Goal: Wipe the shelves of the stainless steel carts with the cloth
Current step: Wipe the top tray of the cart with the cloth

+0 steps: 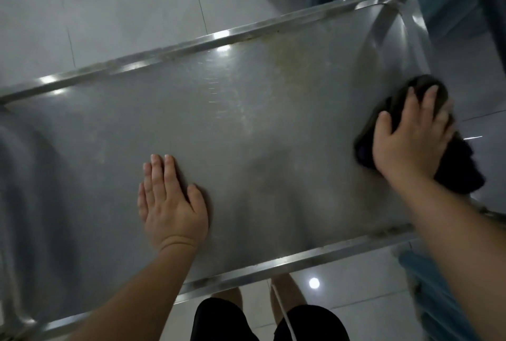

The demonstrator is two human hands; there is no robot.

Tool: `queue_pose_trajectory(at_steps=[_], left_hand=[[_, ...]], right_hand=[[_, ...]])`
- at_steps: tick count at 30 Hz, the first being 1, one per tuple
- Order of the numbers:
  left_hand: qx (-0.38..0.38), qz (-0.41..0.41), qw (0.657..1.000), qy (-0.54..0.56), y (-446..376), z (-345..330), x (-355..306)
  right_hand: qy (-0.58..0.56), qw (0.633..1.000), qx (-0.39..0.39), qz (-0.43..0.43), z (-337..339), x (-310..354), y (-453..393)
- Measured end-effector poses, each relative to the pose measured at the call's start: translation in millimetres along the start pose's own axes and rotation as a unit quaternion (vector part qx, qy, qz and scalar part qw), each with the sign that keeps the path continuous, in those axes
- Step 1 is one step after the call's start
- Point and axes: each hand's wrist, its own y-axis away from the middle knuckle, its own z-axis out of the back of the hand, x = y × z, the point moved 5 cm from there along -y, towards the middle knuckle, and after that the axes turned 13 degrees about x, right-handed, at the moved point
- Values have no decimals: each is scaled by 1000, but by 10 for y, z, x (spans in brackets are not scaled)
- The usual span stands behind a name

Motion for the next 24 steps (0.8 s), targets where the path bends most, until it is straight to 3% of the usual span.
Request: queue_pose_trajectory(at_steps=[2, 6, 10, 14, 15, 17, 20, 24], left_hand=[[-10, 1, 1000, 0, -4, 3, 0], [-12, 3, 1000, -2, -15, -7, 18], [-6, 5, 1000, 2, -23, -26, 39], [-11, 4, 1000, 7, -30, -26, 62], [-15, 3, 1000, 6, -31, -20, 61], [-19, 0, 1000, 8, -24, -19, 52], [-11, -1, 1000, 11, -18, -25, 55], [-2, -1, 1000, 12, -13, -34, 48]], right_hand=[[-7, 999, 0, 33, -178, 412, 325], [44, 972, 25, 228, -655, 1324, 1162], [94, 887, 82, 445, -917, 2248, 1447], [147, 814, 113, 551, -835, 2559, 1058], [148, 817, 112, 545, -764, 2526, 879], [135, 857, 94, 488, -550, 2319, 424], [124, 926, 60, 352, -133, 1630, -344], [85, 981, 25, 170, 382, 562, -1016]])
